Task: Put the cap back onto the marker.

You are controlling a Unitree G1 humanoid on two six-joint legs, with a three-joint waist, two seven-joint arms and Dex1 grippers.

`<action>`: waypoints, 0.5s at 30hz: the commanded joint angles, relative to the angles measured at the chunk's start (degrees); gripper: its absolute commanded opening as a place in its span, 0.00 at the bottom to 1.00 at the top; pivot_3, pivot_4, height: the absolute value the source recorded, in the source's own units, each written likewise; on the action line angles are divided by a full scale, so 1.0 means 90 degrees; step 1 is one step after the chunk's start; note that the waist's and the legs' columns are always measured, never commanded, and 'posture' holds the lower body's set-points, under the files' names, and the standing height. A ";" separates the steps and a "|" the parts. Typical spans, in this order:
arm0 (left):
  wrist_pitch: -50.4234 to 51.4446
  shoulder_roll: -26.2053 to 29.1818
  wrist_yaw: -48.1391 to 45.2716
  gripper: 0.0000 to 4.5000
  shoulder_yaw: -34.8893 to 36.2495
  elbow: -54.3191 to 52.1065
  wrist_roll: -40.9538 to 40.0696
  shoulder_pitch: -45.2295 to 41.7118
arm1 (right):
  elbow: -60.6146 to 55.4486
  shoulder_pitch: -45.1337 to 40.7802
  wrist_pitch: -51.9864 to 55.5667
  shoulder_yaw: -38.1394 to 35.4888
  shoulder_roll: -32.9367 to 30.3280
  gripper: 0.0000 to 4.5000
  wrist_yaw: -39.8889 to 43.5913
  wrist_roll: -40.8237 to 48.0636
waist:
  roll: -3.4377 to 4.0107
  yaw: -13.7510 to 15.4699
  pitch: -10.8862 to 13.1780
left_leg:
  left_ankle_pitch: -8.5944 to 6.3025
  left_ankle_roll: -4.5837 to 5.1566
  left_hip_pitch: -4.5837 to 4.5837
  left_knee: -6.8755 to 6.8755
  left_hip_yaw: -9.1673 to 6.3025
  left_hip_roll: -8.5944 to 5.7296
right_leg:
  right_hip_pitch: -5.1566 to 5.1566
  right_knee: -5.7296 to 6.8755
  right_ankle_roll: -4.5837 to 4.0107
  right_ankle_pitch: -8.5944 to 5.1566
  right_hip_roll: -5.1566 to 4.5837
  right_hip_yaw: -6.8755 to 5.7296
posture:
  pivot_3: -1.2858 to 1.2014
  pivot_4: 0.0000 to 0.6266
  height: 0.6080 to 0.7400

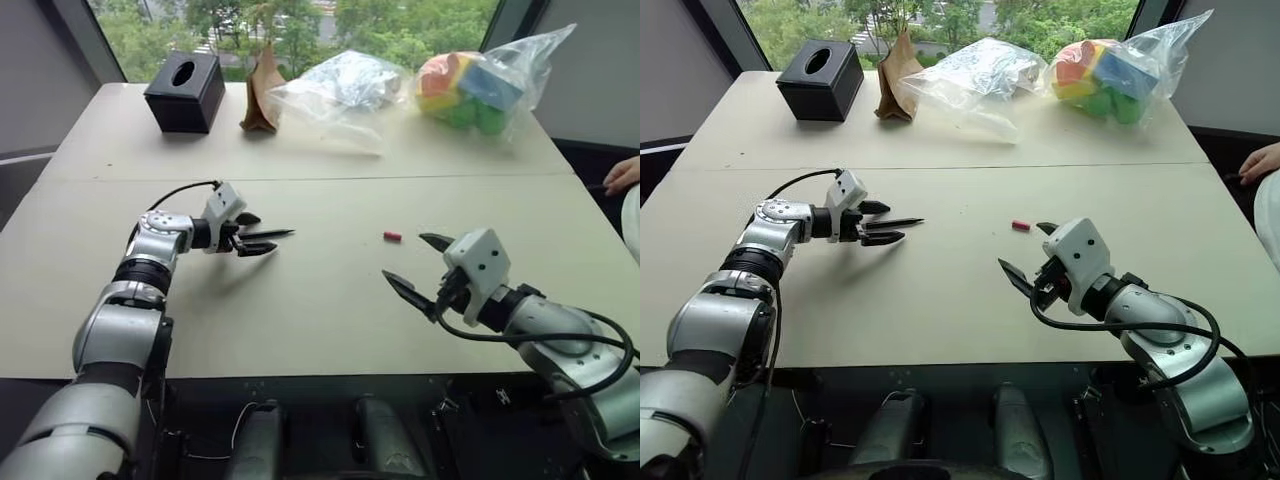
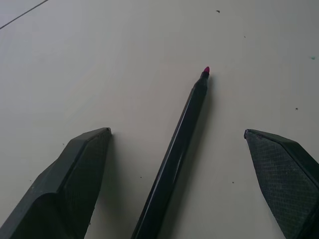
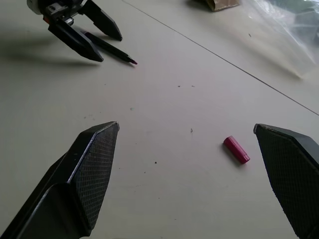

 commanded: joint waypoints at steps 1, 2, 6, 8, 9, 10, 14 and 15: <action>0.0023 -0.0008 -0.0089 0.99 -0.0112 0.0270 0.0321 -0.0049 | -0.0317 0.0047 -0.0003 -0.0227 0.0010 1.00 -0.0099 -0.0004 | 0.0000 -0.0002 -0.0001 | 0.0000 0.0000 0.0000 0.0000 0.0000 0.0000 | 0.0000 0.0000 0.0000 0.0000 0.0000 0.0000 | 0.52 0.24 1.00; 0.0039 -0.0012 -0.0062 0.99 -0.0111 0.0305 0.0356 -0.0059 | -0.0335 0.0059 0.0006 -0.0240 0.0007 1.00 -0.0112 0.0003 | 0.0000 -0.0002 -0.0002 | 0.0000 0.0000 0.0000 0.0001 0.0001 0.0000 | 0.0001 0.0001 0.0000 0.0000 0.0000 0.0000 | 0.52 0.24 1.00; 0.0128 0.0008 0.0056 0.99 -0.0134 0.0419 0.0531 -0.0066 | -0.0344 0.0052 0.0024 -0.0287 -0.0021 1.00 -0.0136 0.0018 | -0.0001 -0.0004 -0.0006 | 0.0000 0.0000 0.0002 0.0006 0.0000 0.0000 | 0.0001 0.0007 0.0000 0.0000 0.0000 0.0001 | 0.52 0.24 1.00; 0.0190 0.0024 0.0055 0.87 -0.0116 0.0442 0.0554 -0.0052 | -0.0330 0.0038 0.0017 -0.0298 -0.0037 1.00 -0.0126 0.0017 | -0.0001 -0.0012 -0.0007 | 0.0000 0.0000 0.0004 0.0007 0.0000 0.0000 | 0.0002 0.0010 0.0000 0.0000 0.0001 0.0001 | 0.52 0.24 1.00; 0.0207 0.0028 0.0049 0.80 -0.0105 0.0447 0.0562 -0.0046 | -0.0325 0.0033 0.0014 -0.0303 -0.0041 1.00 -0.0120 0.0017 | -0.0001 -0.0015 -0.0008 | 0.0000 0.0000 0.0004 0.0008 0.0000 0.0001 | 0.0002 0.0012 0.0000 0.0000 0.0001 0.0001 | 0.52 0.24 1.00; 0.0242 0.0039 0.0038 0.70 -0.0082 0.0450 0.0555 -0.0039 | -0.0311 0.0020 0.0007 -0.0303 -0.0050 1.00 -0.0109 0.0012 | -0.0001 -0.0016 -0.0008 | 0.0000 0.0000 0.0005 0.0008 0.0000 0.0001 | 0.0002 0.0012 0.0000 0.0000 0.0001 0.0002 | 0.52 0.24 1.00; 0.0374 0.0118 -0.0064 0.25 -0.0034 0.0438 0.0530 0.0010 | -0.0249 -0.0052 -0.0007 -0.0302 -0.0087 1.00 -0.0065 -0.0004 | -0.0001 -0.0015 -0.0010 | 0.0000 0.0000 0.0005 0.0008 0.0001 0.0001 | 0.0002 0.0013 0.0000 0.0000 0.0002 0.0002 | 0.52 0.24 1.00; 0.0404 0.0137 -0.0097 0.14 -0.0033 0.0431 0.0529 0.0028 | -0.0238 -0.0062 -0.0010 -0.0300 -0.0094 1.00 -0.0054 -0.0006 | -0.0001 -0.0016 -0.0010 | 0.0000 0.0000 0.0005 0.0008 0.0001 0.0001 | 0.0002 0.0013 0.0000 0.0000 0.0002 0.0002 | 0.52 0.24 1.00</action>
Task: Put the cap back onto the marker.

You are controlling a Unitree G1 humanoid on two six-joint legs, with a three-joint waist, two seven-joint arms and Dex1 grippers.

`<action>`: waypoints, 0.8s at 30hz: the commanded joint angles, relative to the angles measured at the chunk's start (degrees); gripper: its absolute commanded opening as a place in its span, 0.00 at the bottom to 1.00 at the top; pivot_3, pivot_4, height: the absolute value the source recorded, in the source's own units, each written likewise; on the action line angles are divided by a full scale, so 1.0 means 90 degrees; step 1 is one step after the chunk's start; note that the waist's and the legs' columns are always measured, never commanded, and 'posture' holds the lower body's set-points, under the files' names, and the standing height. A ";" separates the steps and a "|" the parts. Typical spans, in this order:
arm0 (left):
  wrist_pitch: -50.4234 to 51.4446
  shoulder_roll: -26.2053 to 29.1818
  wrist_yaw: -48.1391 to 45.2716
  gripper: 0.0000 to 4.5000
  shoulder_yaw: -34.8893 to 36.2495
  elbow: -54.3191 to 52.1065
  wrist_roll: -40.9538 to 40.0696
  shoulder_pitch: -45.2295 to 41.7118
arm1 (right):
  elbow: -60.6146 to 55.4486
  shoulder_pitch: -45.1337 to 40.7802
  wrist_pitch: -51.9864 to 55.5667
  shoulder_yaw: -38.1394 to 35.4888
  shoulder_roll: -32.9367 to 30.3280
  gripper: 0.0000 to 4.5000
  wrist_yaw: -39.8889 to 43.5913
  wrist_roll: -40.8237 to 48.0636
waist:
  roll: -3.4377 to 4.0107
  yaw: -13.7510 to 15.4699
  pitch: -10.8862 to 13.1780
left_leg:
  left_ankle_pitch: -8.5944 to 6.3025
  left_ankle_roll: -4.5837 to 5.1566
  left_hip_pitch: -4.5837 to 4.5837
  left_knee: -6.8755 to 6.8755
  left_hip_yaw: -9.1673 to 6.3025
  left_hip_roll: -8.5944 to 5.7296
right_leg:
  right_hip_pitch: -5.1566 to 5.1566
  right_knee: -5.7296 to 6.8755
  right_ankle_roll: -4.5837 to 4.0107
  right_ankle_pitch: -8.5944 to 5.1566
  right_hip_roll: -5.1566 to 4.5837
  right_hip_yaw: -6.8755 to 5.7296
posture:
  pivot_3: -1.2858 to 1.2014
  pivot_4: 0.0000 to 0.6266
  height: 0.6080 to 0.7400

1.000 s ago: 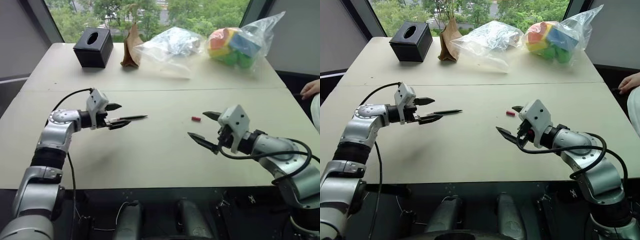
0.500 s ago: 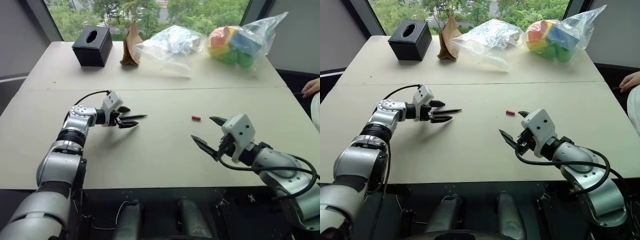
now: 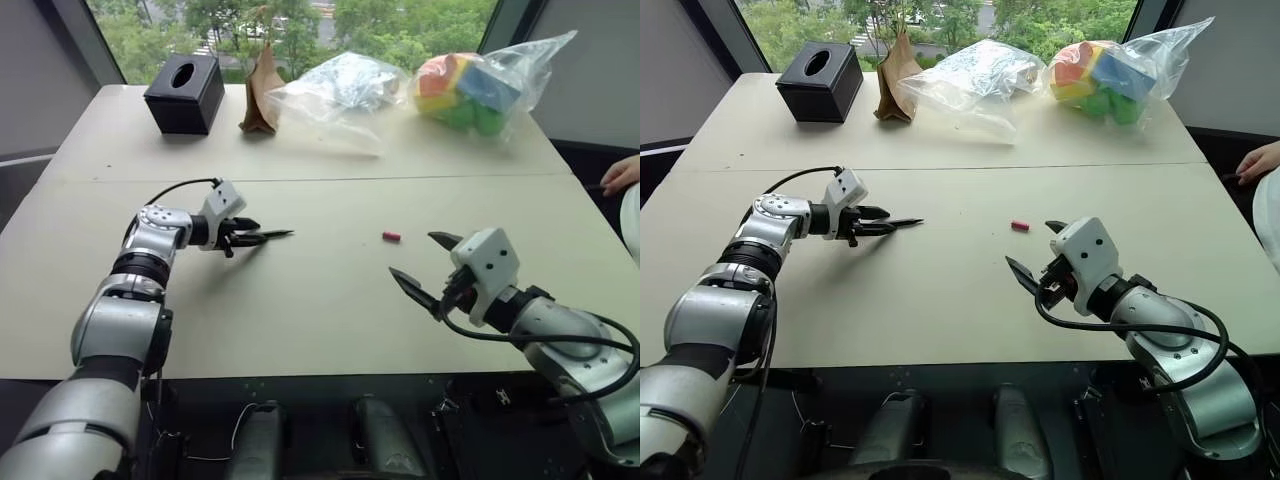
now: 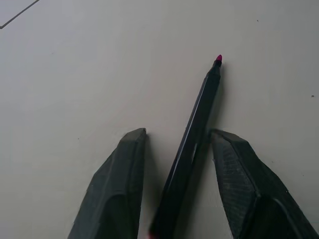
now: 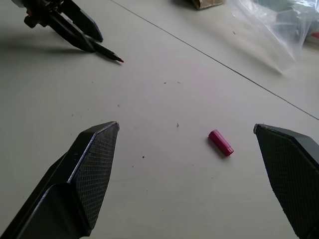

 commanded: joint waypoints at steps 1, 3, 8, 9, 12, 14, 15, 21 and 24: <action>0.0270 0.0088 -0.0269 0.03 -0.0074 0.0186 0.0202 0.0219 | -0.0192 -0.0117 -0.0062 -0.0115 -0.0084 1.00 0.0040 -0.0010 | 0.0000 0.0001 -0.0001 | 0.0000 0.0000 0.0000 0.0000 0.0000 0.0000 | 0.0000 0.0000 0.0000 0.0000 0.0000 0.0000 | 0.52 0.24 1.00; 0.0365 0.0142 -0.0445 0.01 -0.0071 0.0153 0.0206 0.0279 | -0.0166 -0.0144 -0.0069 -0.0112 -0.0101 1.00 0.0064 -0.0011 | 0.0000 -0.0006 -0.0002 | 0.0000 0.0000 0.0000 0.0000 0.0000 0.0000 | 0.0000 0.0000 0.0000 0.0000 0.0000 0.0000 | 0.52 0.24 1.00; 0.0492 0.0226 -0.0806 0.01 -0.0005 -0.0098 0.0130 0.0435 | -0.0065 -0.0253 -0.0094 -0.0085 -0.0128 1.00 0.0120 -0.0038 | 0.0003 -0.0024 -0.0004 | 0.0000 0.0000 0.0004 -0.0001 0.0001 0.0001 | 0.0000 0.0003 0.0000 0.0000 0.0001 0.0002 | 0.52 0.24 1.00; 0.0539 0.0231 -0.0874 0.01 0.0013 -0.0182 0.0096 0.0467 | -0.0048 -0.0272 -0.0097 -0.0073 -0.0126 1.00 0.0126 -0.0045 | 0.0003 -0.0022 -0.0005 | 0.0000 0.0000 0.0005 -0.0001 0.0001 0.0001 | 0.0000 0.0003 0.0000 0.0000 0.0001 0.0002 | 0.52 0.24 1.00; 0.0678 0.0219 -0.0990 0.01 0.0087 -0.0462 -0.0022 0.0562 | -0.0006 -0.0320 -0.0107 -0.0038 -0.0111 1.00 0.0151 -0.0076 | 0.0002 -0.0013 -0.0005 | 0.0000 0.0000 0.0004 0.0000 0.0002 0.0001 | 0.0001 0.0004 0.0000 0.0000 0.0001 0.0002 | 0.52 0.24 1.00; 0.0755 0.0209 -0.1017 0.01 0.0126 -0.0714 -0.0105 0.0658 | 0.0033 -0.0365 -0.0123 -0.0005 -0.0096 1.00 0.0170 -0.0091 | 0.0002 -0.0011 -0.0005 | 0.0000 0.0000 0.0004 0.0000 0.0001 0.0001 | 0.0001 0.0004 0.0000 0.0000 0.0001 0.0002 | 0.52 0.24 1.00; 0.0767 0.0198 -0.0952 0.01 0.0180 -0.0924 -0.0169 0.0738 | 0.0072 -0.0400 -0.0153 0.0030 -0.0080 1.00 0.0176 -0.0111 | 0.0002 -0.0010 -0.0005 | 0.0000 0.0000 0.0004 0.0000 0.0002 0.0001 | 0.0001 0.0005 -0.0001 0.0000 0.0001 0.0003 | 0.52 0.24 1.00; 0.0686 0.0161 -0.0335 0.01 0.0481 -0.2633 -0.0475 0.1321 | 0.0940 -0.0794 -0.0578 0.0326 0.0239 1.00 0.0298 -0.0203 | 0.0003 0.0007 -0.0005 | 0.0000 0.0000 0.0003 0.0002 0.0001 0.0002 | 0.0001 0.0006 -0.0001 0.0001 -0.0001 0.0004 | 0.52 0.24 1.00; 0.0742 0.0186 -0.0059 0.01 0.0503 -0.3461 -0.0544 0.1669 | 0.1701 -0.1081 -0.0896 0.0511 0.0471 1.00 0.0536 -0.0216 | 0.0002 0.0018 -0.0004 | 0.0000 0.0000 -0.0001 0.0011 -0.0001 0.0002 | 0.0001 0.0008 -0.0001 0.0001 -0.0002 0.0004 | 0.52 0.24 1.00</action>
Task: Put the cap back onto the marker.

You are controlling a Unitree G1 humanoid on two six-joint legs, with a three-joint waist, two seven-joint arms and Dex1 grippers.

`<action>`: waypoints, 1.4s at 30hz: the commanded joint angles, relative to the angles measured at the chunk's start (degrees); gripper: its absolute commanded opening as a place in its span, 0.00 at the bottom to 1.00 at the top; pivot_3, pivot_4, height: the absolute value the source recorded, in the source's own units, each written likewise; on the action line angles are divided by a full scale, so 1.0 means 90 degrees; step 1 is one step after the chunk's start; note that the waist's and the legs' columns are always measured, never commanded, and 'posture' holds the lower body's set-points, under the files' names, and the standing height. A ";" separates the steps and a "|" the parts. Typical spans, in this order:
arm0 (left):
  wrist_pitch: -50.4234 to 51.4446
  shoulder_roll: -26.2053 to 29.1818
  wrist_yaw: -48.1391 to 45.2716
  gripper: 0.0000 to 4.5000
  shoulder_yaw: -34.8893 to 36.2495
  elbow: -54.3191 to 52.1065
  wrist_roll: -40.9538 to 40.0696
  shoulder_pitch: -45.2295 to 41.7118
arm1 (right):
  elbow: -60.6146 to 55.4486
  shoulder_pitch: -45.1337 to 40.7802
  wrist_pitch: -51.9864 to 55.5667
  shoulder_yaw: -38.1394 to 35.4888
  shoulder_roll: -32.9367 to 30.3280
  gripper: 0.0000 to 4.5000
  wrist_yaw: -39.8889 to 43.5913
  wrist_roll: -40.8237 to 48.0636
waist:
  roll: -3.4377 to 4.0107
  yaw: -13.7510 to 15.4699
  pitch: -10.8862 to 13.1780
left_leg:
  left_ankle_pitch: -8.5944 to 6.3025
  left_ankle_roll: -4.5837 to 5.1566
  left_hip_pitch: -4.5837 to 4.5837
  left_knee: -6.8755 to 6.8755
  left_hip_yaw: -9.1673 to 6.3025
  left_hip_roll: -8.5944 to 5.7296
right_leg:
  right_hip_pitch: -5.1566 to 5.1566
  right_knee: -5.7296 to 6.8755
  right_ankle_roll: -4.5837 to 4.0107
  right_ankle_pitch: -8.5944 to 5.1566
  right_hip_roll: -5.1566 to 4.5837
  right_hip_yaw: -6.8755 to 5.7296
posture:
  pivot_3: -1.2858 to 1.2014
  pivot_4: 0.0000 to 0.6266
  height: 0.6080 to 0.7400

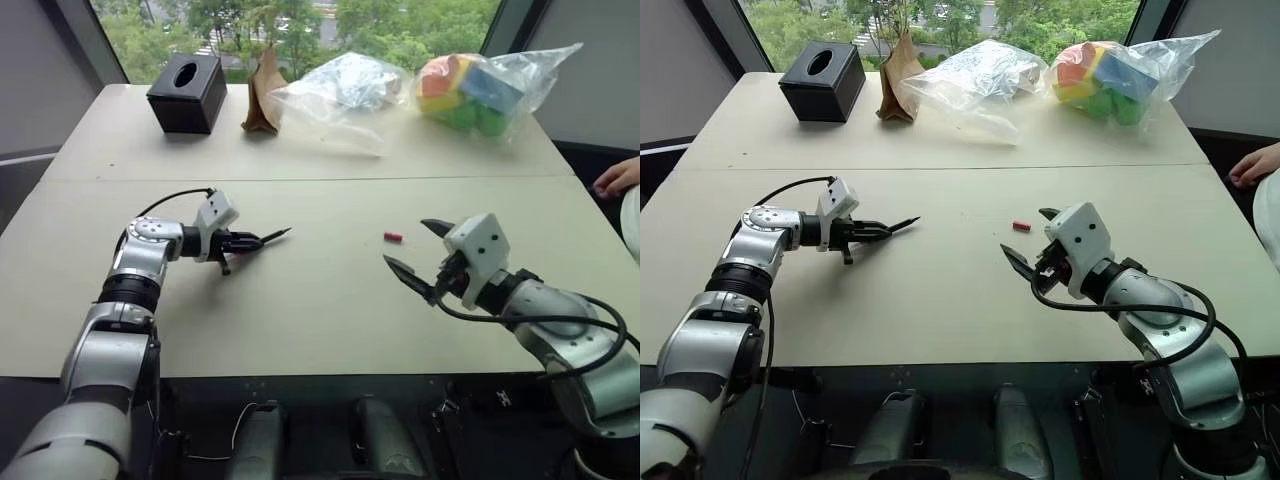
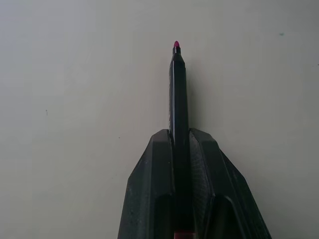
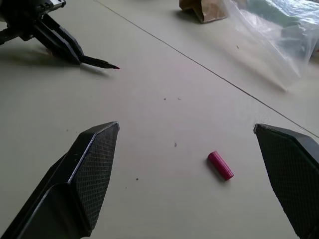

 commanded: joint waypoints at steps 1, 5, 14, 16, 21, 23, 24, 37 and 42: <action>0.0138 0.0034 0.0267 0.01 0.0133 -0.1096 -0.0200 0.0287 | 0.0808 -0.0356 -0.0532 0.0211 0.0148 1.00 0.0325 -0.0079 | 0.0000 -0.0005 0.0001 | 0.0000 0.0000 -0.0002 0.0003 -0.0001 -0.0001 | 0.0000 0.0002 0.0000 0.0000 -0.0001 -0.0001 | 0.52 0.24 1.00; 0.0547 0.0109 0.0432 0.01 0.0180 -0.2205 -0.0384 0.0780 | 0.1928 -0.0735 -0.1086 0.0400 0.0014 1.00 0.0893 -0.0304 | 0.0002 -0.0007 0.0002 | 0.0000 0.0000 -0.0008 0.0017 0.0000 0.0001 | -0.0001 0.0004 0.0001 0.0001 0.0000 0.0000 | 0.52 0.24 1.00; 0.1150 0.0416 0.0701 0.01 0.0250 -0.3581 -0.0686 0.1487 | 0.4271 -0.1777 -0.2190 0.0683 -0.0170 1.00 0.2066 -0.0756 | 0.0005 -0.0032 0.0004 | 0.0000 0.0000 -0.0007 0.0027 0.0002 0.0002 | -0.0001 0.0011 0.0000 0.0003 0.0002 0.0000 | 0.52 0.24 1.00; 0.1205 0.0456 0.0767 0.01 0.0264 -0.3739 -0.0734 0.1588 | 0.4852 -0.2090 -0.2474 0.0772 -0.0186 1.00 0.2322 -0.0912 | 0.0005 -0.0034 0.0004 | 0.0000 0.0000 -0.0007 0.0030 0.0002 0.0002 | -0.0002 0.0015 0.0000 0.0003 0.0002 0.0000 | 0.52 0.24 1.00; 0.1215 0.0500 0.0952 0.01 0.0245 -0.4011 -0.0765 0.1794 | 0.6121 -0.2855 -0.2896 0.0869 -0.0037 1.00 0.2818 -0.1084 | 0.0007 -0.0029 0.0005 | 0.0000 0.0000 -0.0007 0.0036 0.0004 0.0002 | -0.0002 0.0018 -0.0001 0.0003 0.0002 0.0001 | 0.52 0.24 1.00; 0.1241 0.0513 0.1037 0.01 0.0251 -0.4117 -0.0793 0.1872 | 0.6720 -0.3182 -0.3022 0.0903 0.0049 1.00 0.3021 -0.1146 | 0.0007 -0.0025 0.0005 | 0.0000 0.0000 -0.0007 0.0037 0.0004 0.0002 | -0.0001 0.0020 -0.0001 0.0004 0.0001 0.0001 | 0.52 0.24 1.00; 0.1266 0.0526 0.1074 0.01 0.0261 -0.4183 -0.0811 0.1920 | 0.7024 -0.3338 -0.3070 0.0907 0.0093 1.00 0.3104 -0.1172 | 0.0007 -0.0030 0.0005 | 0.0000 0.0000 -0.0007 0.0037 0.0003 0.0002 | -0.0001 0.0020 -0.0001 0.0004 0.0001 0.0001 | 0.52 0.24 1.00; 0.1514 0.0781 0.1377 0.01 0.0425 -0.4826 -0.0969 0.2400 | 0.8895 -0.4084 -0.3424 0.0944 0.0521 1.00 0.3734 -0.1499 | 0.0011 -0.0042 0.0007 | 0.0000 0.0000 -0.0006 0.0038 0.0005 0.0001 | -0.0005 0.0030 -0.0003 0.0005 -0.0001 0.0002 | 0.52 0.24 1.00; 0.1562 0.0856 0.1452 0.01 0.0441 -0.4946 -0.1008 0.2473 | 0.9120 -0.4164 -0.3555 0.0921 0.0681 1.00 0.3749 -0.1601 | 0.0011 -0.0061 0.0007 | 0.0000 0.0000 0.0002 0.0038 0.0006 0.0002 | -0.0005 0.0044 -0.0004 0.0005 -0.0001 0.0004 | 0.52 0.24 1.00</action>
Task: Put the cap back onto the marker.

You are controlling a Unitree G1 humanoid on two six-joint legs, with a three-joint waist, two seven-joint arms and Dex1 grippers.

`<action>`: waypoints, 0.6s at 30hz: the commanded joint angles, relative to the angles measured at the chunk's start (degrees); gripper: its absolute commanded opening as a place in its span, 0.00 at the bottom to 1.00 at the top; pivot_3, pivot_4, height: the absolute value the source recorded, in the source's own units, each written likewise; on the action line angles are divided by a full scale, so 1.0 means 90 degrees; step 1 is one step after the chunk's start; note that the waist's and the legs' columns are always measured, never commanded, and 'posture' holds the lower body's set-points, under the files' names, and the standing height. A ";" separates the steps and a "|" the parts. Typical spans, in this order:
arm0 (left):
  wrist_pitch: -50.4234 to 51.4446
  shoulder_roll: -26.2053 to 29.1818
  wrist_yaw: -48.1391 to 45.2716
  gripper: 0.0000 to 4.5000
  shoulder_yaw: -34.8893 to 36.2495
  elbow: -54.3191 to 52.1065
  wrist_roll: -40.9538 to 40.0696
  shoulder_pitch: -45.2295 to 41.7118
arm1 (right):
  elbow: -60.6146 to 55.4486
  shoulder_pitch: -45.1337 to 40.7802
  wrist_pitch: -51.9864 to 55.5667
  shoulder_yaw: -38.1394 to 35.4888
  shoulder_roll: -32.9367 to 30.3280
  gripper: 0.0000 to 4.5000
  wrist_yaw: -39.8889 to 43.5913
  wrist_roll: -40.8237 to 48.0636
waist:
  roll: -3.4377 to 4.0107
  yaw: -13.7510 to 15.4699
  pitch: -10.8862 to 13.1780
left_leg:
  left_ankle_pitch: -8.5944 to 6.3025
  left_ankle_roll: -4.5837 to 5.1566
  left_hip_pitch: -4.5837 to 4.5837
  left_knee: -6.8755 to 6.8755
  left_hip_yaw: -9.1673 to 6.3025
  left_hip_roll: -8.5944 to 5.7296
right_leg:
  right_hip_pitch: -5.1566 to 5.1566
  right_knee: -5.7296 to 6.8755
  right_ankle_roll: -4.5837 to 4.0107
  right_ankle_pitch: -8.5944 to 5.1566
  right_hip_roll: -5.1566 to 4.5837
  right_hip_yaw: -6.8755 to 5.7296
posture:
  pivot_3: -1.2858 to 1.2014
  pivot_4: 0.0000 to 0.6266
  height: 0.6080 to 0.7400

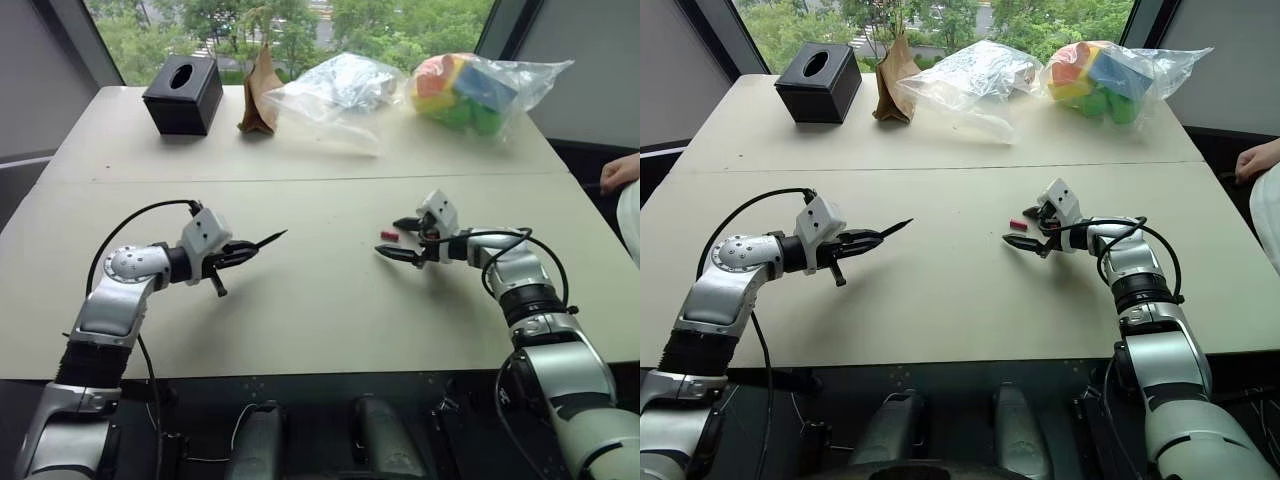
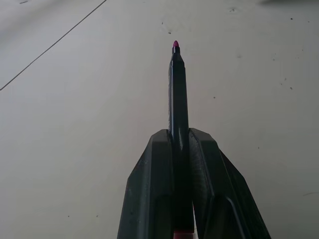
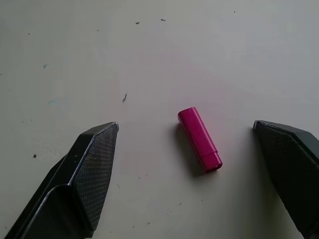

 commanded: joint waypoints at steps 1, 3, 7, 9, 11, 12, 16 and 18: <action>0.0022 0.0121 0.0063 0.01 0.0179 -0.0307 -0.0127 0.0003 | 0.0172 -0.0118 -0.0126 0.0018 0.0145 1.00 0.0063 -0.0088 | 0.0000 -0.0003 0.0000 | 0.0000 0.0000 0.0002 0.0000 0.0002 0.0000 | 0.0000 0.0005 0.0000 0.0000 0.0000 0.0002 | 0.52 0.24 1.00; 0.0034 0.0139 0.0081 0.01 0.0165 -0.0329 -0.0133 0.0009 | 0.0260 -0.0112 -0.0226 0.0039 0.0157 1.00 0.0080 -0.0166 | 0.0000 -0.0003 0.0000 | 0.0000 0.0000 0.0008 0.0002 0.0004 0.0000 | 0.0000 0.0016 -0.0001 -0.0001 0.0000 0.0004 | 0.52 0.24 1.00; 0.0005 0.0159 0.0121 0.01 0.0101 -0.0315 -0.0108 -0.0019 | 0.0324 -0.0053 -0.0382 0.0044 0.0164 1.00 0.0100 -0.0242 | 0.0000 -0.0001 0.0000 | 0.0000 0.0000 0.0013 0.0004 0.0005 -0.0001 | 0.0000 0.0023 -0.0002 -0.0001 0.0000 0.0006 | 0.52 0.24 1.00; 0.0014 0.0161 0.0134 0.00 0.0082 -0.0330 -0.0115 -0.0022 | 0.0314 -0.0013 -0.0442 0.0058 0.0173 0.88 0.0109 -0.0289 | 0.0000 -0.0001 0.0000 | 0.0000 0.0000 0.0014 0.0005 0.0005 -0.0001 | 0.0000 0.0024 -0.0002 -0.0001 0.0000 0.0006 | 0.52 0.24 1.00; 0.0017 0.0163 0.0138 0.00 0.0069 -0.0343 -0.0122 -0.0012 | 0.0299 0.0020 -0.0464 0.0056 0.0181 0.71 0.0121 -0.0313 | 0.0000 -0.0001 0.0000 | 0.0000 0.0000 0.0014 0.0005 0.0005 -0.0001 | 0.0000 0.0024 -0.0002 -0.0001 0.0000 0.0007 | 0.52 0.24 1.00; 0.0016 0.0166 0.0137 0.00 0.0066 -0.0346 -0.0124 -0.0007 | 0.0293 0.0030 -0.0468 0.0051 0.0185 0.59 0.0127 -0.0319 | 0.0000 -0.0001 0.0000 | 0.0000 0.0000 0.0014 0.0005 0.0005 -0.0001 | 0.0000 0.0024 -0.0002 -0.0001 0.0000 0.0007 | 0.52 0.24 1.00; 0.0010 0.0177 0.0107 0.00 0.0056 -0.0337 -0.0135 -0.0014 | 0.0241 0.0122 -0.0508 0.0078 0.0195 0.13 0.0142 -0.0372 | 0.0000 -0.0001 0.0000 | 0.0000 0.0000 0.0014 0.0005 0.0006 -0.0001 | 0.0000 0.0024 -0.0002 -0.0001 0.0000 0.0007 | 0.52 0.24 1.00; -0.0014 0.0183 0.0066 0.00 0.0034 -0.0325 -0.0138 -0.0029 | 0.0175 0.0175 -0.0502 0.0081 0.0207 0.01 0.0149 -0.0372 | 0.0000 -0.0001 0.0000 | 0.0000 0.0000 0.0014 0.0005 0.0005 -0.0001 | 0.0000 0.0024 -0.0002 -0.0001 0.0000 0.0007 | 0.52 0.24 1.00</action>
